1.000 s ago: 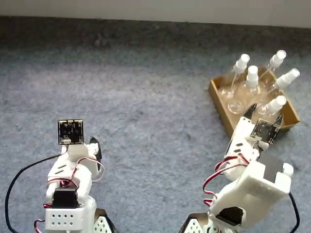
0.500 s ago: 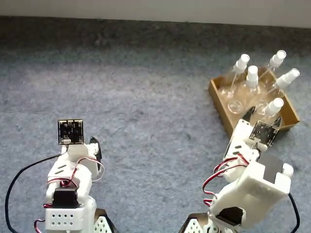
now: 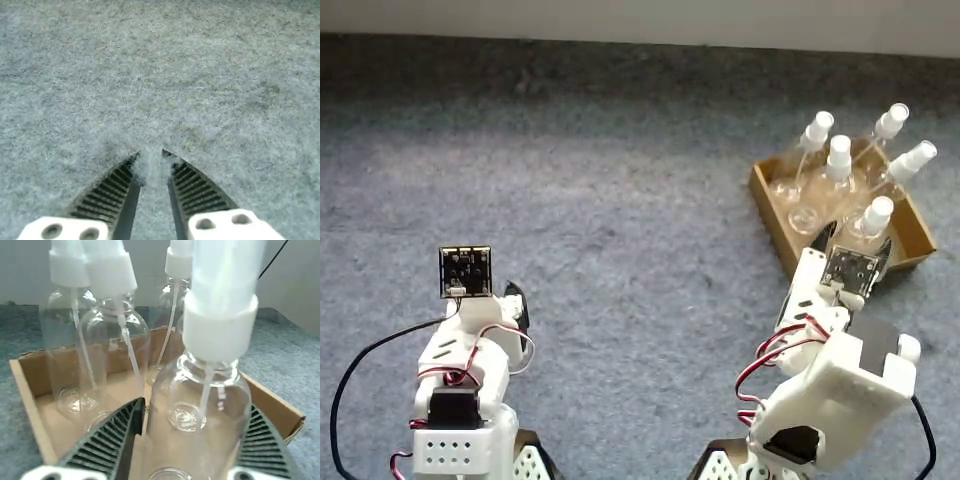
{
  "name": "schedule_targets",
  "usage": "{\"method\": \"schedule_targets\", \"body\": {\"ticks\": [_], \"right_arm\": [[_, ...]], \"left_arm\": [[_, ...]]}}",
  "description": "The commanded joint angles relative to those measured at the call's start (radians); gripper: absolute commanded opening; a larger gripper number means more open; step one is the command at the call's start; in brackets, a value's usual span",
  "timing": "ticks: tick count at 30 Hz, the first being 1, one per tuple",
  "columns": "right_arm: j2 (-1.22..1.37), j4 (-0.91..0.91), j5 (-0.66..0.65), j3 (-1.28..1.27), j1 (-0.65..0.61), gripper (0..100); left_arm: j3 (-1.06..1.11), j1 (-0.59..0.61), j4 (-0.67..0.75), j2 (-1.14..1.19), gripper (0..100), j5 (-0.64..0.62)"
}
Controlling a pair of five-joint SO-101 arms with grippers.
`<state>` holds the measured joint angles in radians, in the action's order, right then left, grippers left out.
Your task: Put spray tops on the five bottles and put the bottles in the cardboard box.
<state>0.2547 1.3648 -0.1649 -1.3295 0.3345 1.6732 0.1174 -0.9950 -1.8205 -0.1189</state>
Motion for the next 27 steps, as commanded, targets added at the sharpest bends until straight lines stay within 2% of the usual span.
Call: {"method": "schedule_targets", "body": {"ticks": [1, 12, 18, 23, 27], "right_arm": [[-0.01, 0.001, -0.012, -0.002, -0.008, 25.6], [-0.252, -0.019, -0.014, -0.166, -0.013, 25.6], [-0.441, -0.34, -0.014, -0.177, -0.008, 25.6], [-0.638, -0.499, -0.014, -0.186, -0.008, 25.6], [-0.814, -0.708, -0.014, -0.188, -0.008, 25.6]], "left_arm": [[0.021, 0.007, -0.003, -0.004, 1, 0.006], [0.021, 0.008, -0.003, -0.004, 1, 0.006], [0.021, 0.01, -0.005, -0.004, 1, 0.006], [0.021, 0.012, -0.005, -0.004, 1, 0.006], [0.021, 0.012, -0.005, -0.004, 1, 0.006]]}}
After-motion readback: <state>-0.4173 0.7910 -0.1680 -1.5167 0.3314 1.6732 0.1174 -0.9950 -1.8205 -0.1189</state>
